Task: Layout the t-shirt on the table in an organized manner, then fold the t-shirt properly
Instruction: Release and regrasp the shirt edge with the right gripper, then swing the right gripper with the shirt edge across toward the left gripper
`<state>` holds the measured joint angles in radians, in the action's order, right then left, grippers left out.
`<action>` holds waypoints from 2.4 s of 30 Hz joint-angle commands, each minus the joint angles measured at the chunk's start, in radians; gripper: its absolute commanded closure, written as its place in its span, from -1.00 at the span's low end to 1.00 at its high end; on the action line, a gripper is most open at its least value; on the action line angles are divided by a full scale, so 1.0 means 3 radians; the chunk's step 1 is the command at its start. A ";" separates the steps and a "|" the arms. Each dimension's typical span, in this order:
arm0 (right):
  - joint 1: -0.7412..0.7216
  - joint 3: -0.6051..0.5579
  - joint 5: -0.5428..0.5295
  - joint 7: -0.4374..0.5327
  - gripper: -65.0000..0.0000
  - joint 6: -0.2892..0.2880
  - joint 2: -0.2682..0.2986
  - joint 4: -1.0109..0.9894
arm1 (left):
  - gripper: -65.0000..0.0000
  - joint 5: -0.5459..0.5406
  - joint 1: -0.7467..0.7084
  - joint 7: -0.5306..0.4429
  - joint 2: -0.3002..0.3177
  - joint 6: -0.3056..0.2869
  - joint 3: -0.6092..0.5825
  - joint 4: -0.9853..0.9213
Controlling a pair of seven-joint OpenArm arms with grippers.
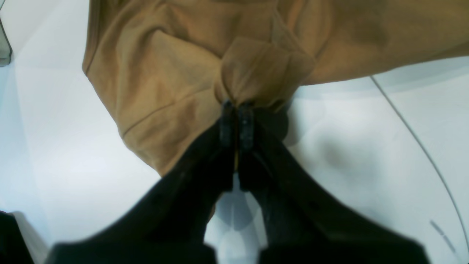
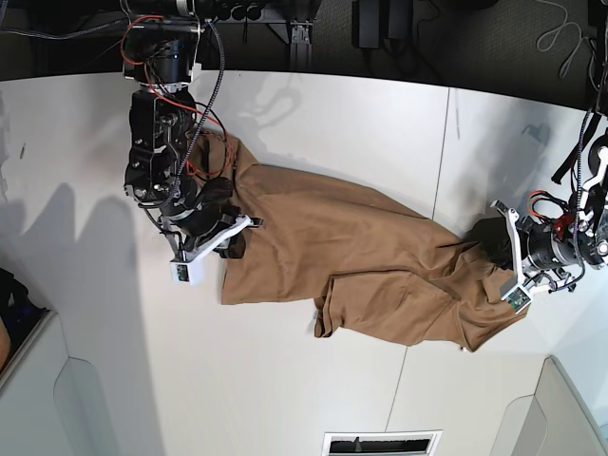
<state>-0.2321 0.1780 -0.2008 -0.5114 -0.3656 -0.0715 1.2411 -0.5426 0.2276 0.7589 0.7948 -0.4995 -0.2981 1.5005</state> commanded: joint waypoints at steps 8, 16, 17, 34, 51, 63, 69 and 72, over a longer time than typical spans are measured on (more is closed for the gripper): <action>-0.0043 -0.0005 -0.0453 -0.0367 1.00 -0.0546 -0.0003 0.0646 | 1.00 0.0004 0.0090 -0.0094 0.0085 0.0005 0.0078 0.0038; 0.0673 -0.0102 -0.1506 -0.1058 1.00 -0.0694 0.0084 0.1951 | 1.00 -0.0524 0.0088 0.0023 0.0390 -0.0333 0.0551 0.0081; 0.0796 -0.0144 -0.1621 -0.1073 1.00 -0.0721 0.0092 0.2043 | 1.00 -0.0636 0.0088 0.0090 0.0412 -0.0402 0.0618 0.0098; 0.1578 -0.1567 -0.1085 -0.1066 0.99 -0.0776 0.0237 0.2670 | 0.99 -0.1143 -0.0169 0.0454 0.0492 -0.0657 0.0740 0.0130; 0.0978 -0.1010 -0.0174 -0.0286 -0.12 -0.0235 0.0228 0.2431 | 0.52 -0.1336 -0.0168 0.0451 0.0490 -0.0650 0.0936 0.0148; 0.0281 -0.1038 0.0058 -0.0038 0.62 -0.0276 -0.0109 0.0707 | 0.19 -0.1741 -0.0342 0.0590 0.0032 -0.0662 0.1164 0.0782; 0.0134 -0.1047 0.0037 -0.0027 1.00 -0.0402 -0.0228 0.0521 | 0.56 -0.1734 -0.0566 0.0587 -0.0425 -0.0662 0.1164 0.0861; 0.0137 -0.1105 0.0038 -0.0029 1.00 -0.0402 -0.0225 0.0516 | 0.97 -0.1862 -0.0717 0.0587 -0.0626 -0.0662 0.1160 0.0861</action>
<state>-0.1722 -0.1501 -0.1745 -0.5434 -0.4763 -0.1280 1.3808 -1.0790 -0.0010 0.9524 0.5911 -0.6899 0.0402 1.7424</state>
